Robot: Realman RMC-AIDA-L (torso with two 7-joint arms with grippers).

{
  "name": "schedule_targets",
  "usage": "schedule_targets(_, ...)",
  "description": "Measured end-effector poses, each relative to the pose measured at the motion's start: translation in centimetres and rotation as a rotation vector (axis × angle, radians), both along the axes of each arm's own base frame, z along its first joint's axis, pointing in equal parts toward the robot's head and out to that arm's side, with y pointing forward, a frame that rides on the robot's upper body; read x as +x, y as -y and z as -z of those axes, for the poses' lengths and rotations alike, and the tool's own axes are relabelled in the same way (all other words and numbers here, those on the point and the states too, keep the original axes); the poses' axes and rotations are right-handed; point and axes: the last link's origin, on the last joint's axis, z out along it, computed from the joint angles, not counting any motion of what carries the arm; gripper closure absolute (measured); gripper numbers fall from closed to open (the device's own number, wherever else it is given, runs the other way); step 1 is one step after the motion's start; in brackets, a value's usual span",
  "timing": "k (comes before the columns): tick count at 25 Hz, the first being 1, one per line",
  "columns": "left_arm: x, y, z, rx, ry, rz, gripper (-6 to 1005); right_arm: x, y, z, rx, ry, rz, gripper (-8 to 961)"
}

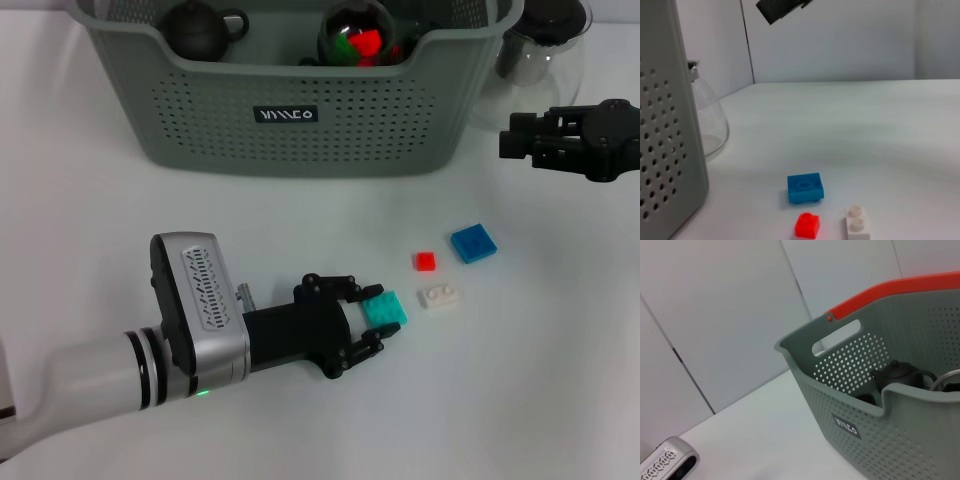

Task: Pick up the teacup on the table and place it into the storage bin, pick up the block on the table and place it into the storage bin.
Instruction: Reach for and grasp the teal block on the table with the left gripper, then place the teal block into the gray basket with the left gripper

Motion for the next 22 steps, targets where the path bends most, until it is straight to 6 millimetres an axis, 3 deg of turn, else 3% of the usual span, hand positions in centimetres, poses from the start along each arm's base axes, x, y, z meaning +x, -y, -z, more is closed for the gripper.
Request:
schedule_targets(7,-0.1,0.1,-1.0,0.002,0.057,-0.009,589,0.0,0.0,-0.1,-0.001,0.0,-0.001,541)
schedule_targets(10,-0.8,0.1,-3.4,-0.002,0.156,-0.054,581,0.1,0.0,-0.2,0.0,0.001,0.0,541)
schedule_targets(16,-3.6,0.5,-10.3,0.027,0.23,-0.14,565,0.2,0.1,-0.2,0.001,0.001,0.0,541)
schedule_targets(22,-1.6,0.8,-15.3,0.004,0.394,-0.059,550,0.2,0.2,-0.1,0.003,-0.002,-0.001,541)
